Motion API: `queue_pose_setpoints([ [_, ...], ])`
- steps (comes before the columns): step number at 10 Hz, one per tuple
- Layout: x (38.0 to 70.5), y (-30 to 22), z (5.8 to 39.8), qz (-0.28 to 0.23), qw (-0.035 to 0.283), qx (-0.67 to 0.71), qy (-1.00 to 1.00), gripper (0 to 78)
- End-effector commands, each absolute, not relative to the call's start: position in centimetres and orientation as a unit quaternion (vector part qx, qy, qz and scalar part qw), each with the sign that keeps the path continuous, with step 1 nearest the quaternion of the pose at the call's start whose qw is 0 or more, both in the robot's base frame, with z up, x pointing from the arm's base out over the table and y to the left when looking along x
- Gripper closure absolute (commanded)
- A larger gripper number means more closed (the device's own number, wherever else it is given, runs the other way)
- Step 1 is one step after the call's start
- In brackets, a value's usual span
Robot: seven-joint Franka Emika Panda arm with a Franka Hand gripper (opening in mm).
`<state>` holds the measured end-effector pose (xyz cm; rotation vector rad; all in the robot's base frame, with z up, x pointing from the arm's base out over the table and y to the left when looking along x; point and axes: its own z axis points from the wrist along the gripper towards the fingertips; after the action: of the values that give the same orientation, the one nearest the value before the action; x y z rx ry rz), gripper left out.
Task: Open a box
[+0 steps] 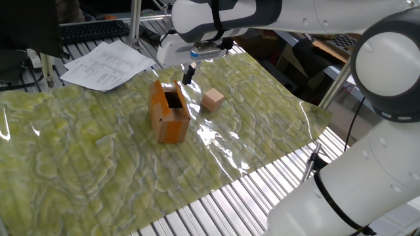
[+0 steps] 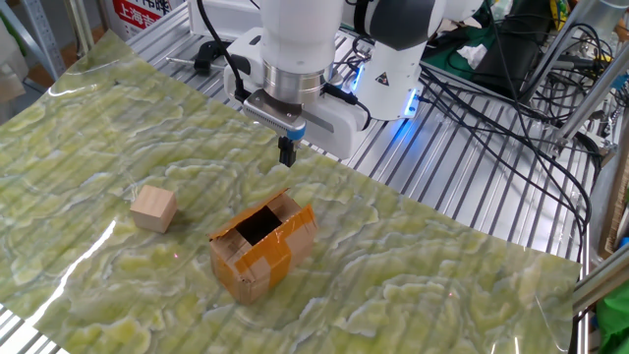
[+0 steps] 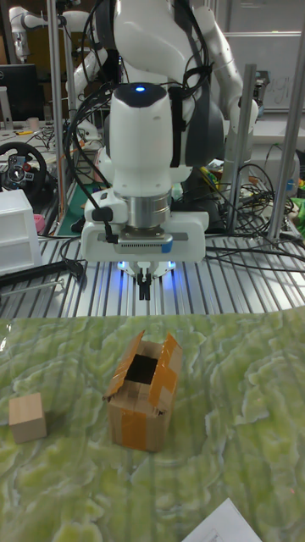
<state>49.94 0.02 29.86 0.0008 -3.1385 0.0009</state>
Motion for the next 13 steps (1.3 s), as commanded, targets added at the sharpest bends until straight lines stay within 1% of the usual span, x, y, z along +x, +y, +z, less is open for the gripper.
queue_pose_setpoints([
  [1,49.9,0.0,29.9,-0.026,0.025,-0.168,-0.985,77.6],
  [2,49.9,0.0,29.9,-0.007,0.022,-0.164,-0.986,77.6],
  [5,49.9,0.0,29.9,-0.01,0.026,-0.161,-0.987,77.6],
  [7,51.3,0.0,29.0,-0.018,0.024,-0.165,-0.986,77.6],
  [10,53.9,-0.2,29.0,-0.017,0.023,-0.177,-0.984,77.6],
  [13,55.5,-0.5,28.7,-0.019,0.02,-0.183,-0.983,77.6],
])
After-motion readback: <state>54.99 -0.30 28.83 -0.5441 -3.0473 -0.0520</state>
